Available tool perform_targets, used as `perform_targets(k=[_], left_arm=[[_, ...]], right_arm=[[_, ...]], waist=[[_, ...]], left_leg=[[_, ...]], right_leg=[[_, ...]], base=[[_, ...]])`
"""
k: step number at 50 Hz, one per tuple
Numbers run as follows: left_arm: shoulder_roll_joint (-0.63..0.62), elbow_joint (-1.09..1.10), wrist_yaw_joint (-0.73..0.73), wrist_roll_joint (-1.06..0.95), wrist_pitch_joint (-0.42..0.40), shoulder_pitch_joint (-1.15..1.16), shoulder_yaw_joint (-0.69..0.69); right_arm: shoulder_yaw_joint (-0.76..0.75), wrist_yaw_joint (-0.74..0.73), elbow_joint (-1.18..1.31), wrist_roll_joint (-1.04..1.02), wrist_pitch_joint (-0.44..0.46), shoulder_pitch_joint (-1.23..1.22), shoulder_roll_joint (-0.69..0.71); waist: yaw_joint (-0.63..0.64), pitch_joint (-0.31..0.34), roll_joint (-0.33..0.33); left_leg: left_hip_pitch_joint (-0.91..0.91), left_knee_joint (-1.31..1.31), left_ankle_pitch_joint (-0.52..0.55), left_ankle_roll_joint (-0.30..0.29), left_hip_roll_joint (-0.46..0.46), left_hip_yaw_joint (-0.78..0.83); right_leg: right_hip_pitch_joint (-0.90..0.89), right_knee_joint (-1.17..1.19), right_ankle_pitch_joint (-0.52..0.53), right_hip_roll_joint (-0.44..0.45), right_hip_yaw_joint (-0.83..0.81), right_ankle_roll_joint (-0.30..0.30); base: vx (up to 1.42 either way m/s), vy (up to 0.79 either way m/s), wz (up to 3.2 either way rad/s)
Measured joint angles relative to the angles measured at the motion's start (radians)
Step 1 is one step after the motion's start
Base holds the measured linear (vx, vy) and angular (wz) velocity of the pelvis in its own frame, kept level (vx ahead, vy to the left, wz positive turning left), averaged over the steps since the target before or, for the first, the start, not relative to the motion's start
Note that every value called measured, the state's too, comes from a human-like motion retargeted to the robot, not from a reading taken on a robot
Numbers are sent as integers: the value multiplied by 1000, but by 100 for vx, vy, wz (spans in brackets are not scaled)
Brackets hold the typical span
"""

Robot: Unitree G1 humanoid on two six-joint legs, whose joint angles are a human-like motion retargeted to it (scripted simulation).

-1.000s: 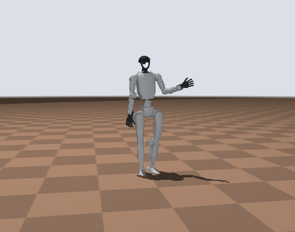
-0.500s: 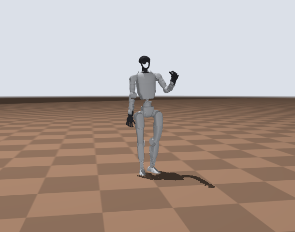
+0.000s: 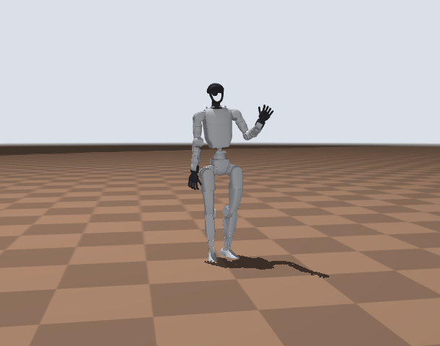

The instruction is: Upper body actions

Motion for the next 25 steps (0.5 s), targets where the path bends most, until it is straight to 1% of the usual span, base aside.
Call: perform_targets(k=[2, 5, 7, 13, 16, 22, 25], left_arm=[[4, -16, 78, 32, -17, 21, 22], [2, -35, 145, 46, -22, 40, 44], [-2, -43, 164, 32, -20, 45, 56], [-4, -42, 161, -6, 12, 34, 92], [-13, -18, 116, -30, 53, 13, 107], [-43, 67, -49, -141, 189, -37, 124], [-39, 84, -109, -150, 228, -39, 134]], right_arm=[[1, -2, -1, -4, -1, 1, 0], [2, -4, -2, -5, -2, 6, 0], [3, -3, 0, -3, -2, 7, -1], [7, -1, 0, -5, -1, 8, -1], [11, -2, -1, -12, -1, 9, 0], [13, -1, 0, -19, 0, 8, 2], [12, -1, -2, -22, -1, 7, 2]], waist=[[1, 3, -1], [5, 4, -3], [7, 4, -3], [7, 3, -5], [4, 1, -6], [0, -1, -8], [-3, 0, -8]], left_leg=[[1, 0, 0, 0, 0, -3], [2, -1, 1, 0, -1, -6], [2, -1, 2, 0, 0, -7], [-1, 2, 3, 0, -2, -16], [-2, 3, 5, 1, -4, -22], [-3, 4, 6, 2, -7, -31], [-3, 4, 6, 3, -7, -31]], right_leg=[[2, 0, 0, -2, -3, 1], [3, 1, -1, -4, -6, 3], [4, 2, -1, -5, -7, 5], [6, 1, -2, -9, -19, 7], [9, 0, -3, -10, -26, 7], [12, -1, -3, -12, -34, 7], [12, -1, -3, -12, -36, 7]], base=[[0, 0, 0], [0, 0, 0], [0, 0, 0], [0, 0, 0], [0, 0, 0], [0, 0, 0], [0, 0, 0]])
